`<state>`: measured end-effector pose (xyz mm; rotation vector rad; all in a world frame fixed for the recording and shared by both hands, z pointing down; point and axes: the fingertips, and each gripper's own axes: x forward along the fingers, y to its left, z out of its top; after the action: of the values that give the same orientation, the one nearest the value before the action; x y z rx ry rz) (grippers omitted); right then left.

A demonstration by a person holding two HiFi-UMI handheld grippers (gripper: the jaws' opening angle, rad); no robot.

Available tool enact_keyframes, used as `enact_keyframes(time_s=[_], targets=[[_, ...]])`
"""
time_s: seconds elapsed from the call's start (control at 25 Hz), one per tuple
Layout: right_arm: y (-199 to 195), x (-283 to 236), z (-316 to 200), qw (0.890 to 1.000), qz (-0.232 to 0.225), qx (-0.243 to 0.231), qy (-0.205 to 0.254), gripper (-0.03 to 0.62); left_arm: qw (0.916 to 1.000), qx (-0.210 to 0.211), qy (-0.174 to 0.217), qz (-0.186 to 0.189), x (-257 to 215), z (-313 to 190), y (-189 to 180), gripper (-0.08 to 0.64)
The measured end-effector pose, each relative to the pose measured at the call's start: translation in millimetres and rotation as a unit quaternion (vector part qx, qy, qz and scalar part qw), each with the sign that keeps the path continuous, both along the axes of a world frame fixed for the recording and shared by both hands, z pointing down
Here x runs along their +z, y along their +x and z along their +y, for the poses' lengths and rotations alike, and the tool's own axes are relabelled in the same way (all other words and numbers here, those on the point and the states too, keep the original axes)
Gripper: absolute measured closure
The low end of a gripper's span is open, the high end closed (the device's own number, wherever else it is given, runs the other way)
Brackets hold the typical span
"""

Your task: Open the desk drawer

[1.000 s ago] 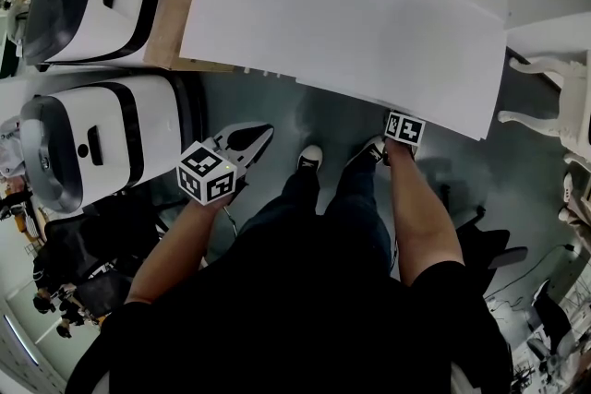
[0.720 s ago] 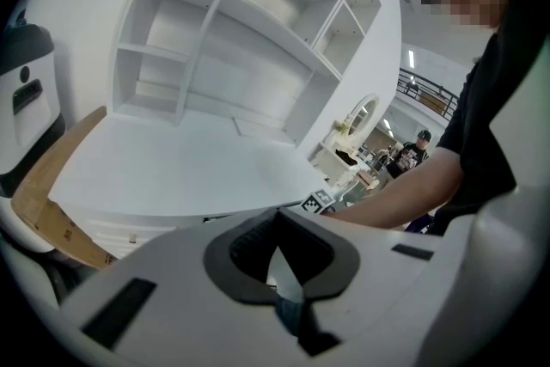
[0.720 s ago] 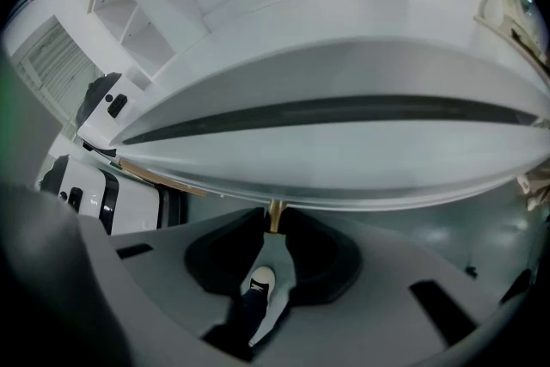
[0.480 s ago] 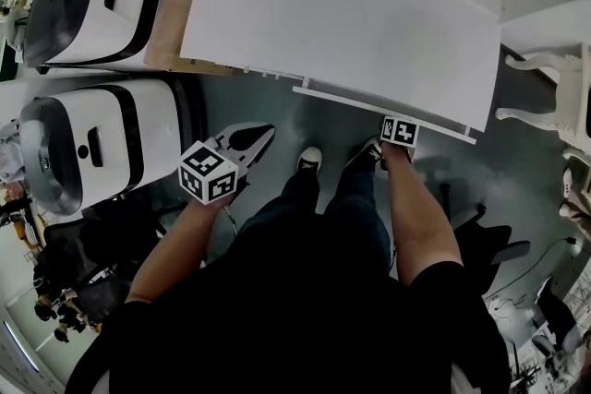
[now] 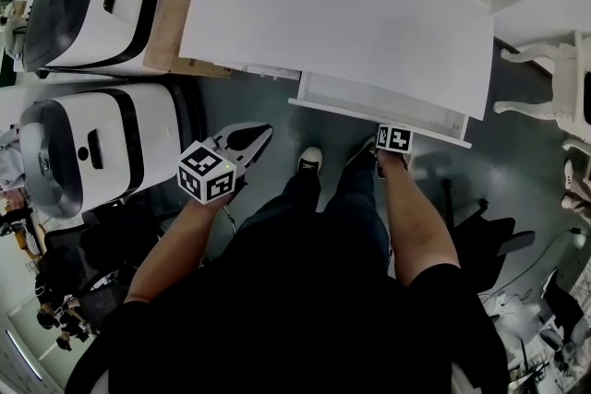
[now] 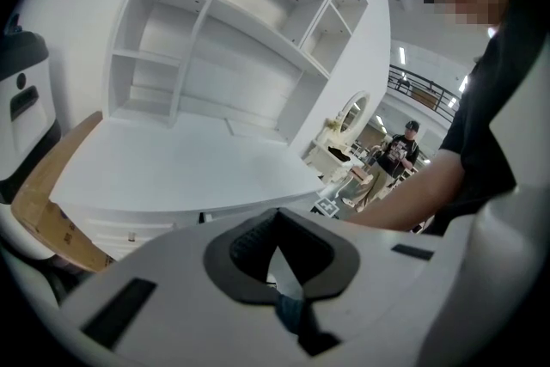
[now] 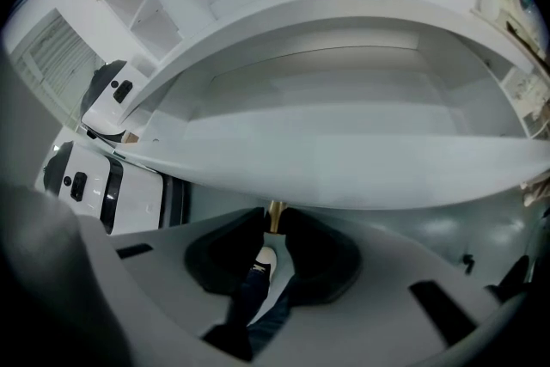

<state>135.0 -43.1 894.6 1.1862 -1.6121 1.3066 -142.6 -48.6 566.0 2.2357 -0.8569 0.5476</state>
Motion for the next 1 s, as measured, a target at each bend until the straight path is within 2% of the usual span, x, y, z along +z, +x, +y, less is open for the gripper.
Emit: enact_keyframes(time_s=[0.6, 1.0], targets=[[-10, -1, 53, 1.0, -0.005, -0.022, -0.022, 0.511, 0.9997, 0.025, 0.003, 0.002, -2, 12, -1, 0.552], [-14, -1, 87, 0.999, -0.014, -0.028, -0.031, 0.512, 0.9987, 0.052, 0.004, 0.002, -2, 15, 13, 0.551]])
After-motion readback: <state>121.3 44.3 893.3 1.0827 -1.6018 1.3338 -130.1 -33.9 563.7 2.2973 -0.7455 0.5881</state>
